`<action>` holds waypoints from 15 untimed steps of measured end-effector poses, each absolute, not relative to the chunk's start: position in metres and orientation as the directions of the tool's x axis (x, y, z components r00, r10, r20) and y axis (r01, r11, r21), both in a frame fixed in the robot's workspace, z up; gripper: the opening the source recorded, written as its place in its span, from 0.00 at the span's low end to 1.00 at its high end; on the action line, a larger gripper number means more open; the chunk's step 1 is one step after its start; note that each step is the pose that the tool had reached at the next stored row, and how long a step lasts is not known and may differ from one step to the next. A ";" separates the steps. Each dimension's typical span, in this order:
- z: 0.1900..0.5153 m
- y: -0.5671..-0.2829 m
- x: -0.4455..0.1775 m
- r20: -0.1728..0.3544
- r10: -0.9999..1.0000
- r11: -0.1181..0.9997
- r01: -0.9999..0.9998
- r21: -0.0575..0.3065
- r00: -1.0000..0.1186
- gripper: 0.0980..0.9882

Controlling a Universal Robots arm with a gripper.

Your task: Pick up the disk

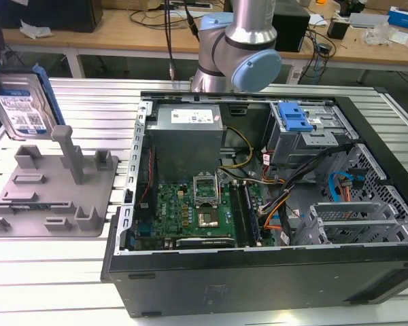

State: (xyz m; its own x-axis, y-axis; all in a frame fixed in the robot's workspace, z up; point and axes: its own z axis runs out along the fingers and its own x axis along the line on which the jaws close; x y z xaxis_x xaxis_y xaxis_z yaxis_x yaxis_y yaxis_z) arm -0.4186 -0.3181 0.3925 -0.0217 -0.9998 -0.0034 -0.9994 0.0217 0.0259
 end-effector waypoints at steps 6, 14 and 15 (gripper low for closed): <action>0.437 -0.321 -0.419 -0.003 -1.000 0.022 -0.999 0.026 -0.022 0.30; 0.475 -0.326 -0.419 -0.005 -1.000 0.022 -0.999 0.026 -0.022 0.30; 0.475 -0.327 -0.419 -0.005 -1.000 0.022 -0.999 0.026 -0.022 0.30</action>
State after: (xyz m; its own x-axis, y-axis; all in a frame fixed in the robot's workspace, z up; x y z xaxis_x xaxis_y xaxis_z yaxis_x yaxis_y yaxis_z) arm -0.4186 -0.3265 0.4750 -0.0219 -0.9997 -0.0049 -0.9994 0.0218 0.0258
